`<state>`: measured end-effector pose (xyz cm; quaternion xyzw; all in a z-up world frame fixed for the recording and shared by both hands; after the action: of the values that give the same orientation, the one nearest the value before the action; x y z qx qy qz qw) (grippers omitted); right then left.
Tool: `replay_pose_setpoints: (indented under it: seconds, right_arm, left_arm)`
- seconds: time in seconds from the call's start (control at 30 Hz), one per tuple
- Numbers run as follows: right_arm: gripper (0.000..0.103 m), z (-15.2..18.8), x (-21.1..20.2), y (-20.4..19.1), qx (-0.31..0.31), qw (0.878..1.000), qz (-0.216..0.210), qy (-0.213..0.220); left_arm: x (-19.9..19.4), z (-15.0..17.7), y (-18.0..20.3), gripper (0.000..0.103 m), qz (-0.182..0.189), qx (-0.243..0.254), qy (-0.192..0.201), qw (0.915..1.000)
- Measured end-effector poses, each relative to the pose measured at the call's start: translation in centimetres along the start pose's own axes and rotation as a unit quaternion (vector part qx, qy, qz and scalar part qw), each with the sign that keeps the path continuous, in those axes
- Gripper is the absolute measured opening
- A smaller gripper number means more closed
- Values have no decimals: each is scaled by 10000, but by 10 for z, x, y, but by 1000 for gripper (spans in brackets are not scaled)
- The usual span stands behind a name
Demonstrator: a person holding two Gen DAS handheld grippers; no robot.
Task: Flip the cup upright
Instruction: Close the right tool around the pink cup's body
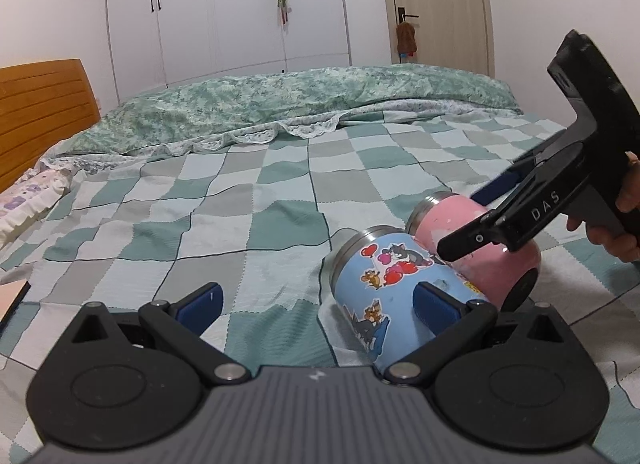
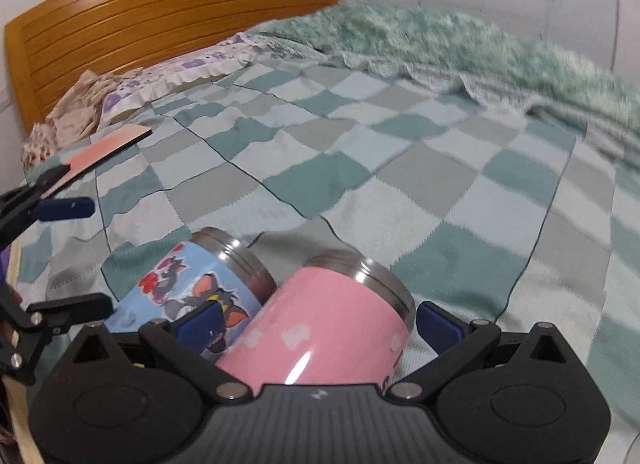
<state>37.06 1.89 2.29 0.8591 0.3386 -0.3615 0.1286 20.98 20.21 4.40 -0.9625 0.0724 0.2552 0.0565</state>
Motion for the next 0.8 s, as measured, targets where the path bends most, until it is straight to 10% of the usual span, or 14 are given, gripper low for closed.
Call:
replay_pose_setpoints:
  seconds: [0.57, 0.8]
  right_arm:
    - [93, 22, 37, 5, 1128, 9856, -146, -1253]
    - [84, 29, 26, 13, 1533, 9833, -184, -962]
  left_arm:
    - [-1, -3, 0, 103, 107, -22, -16, 9999]
    - [-7, 4, 2, 103, 293, -16, -64, 9995]
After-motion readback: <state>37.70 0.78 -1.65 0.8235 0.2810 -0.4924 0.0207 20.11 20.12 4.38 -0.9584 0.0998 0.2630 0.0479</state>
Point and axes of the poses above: each gripper's, at about its wrist camera, not at the fingertips, and x roughly the way its jaws point, y to its right, z to its underside, the point moved 1 cm from there along x, roughly the way its jaws point, and after that the axes turned 7 degrees about z, right-handed, at the moved point
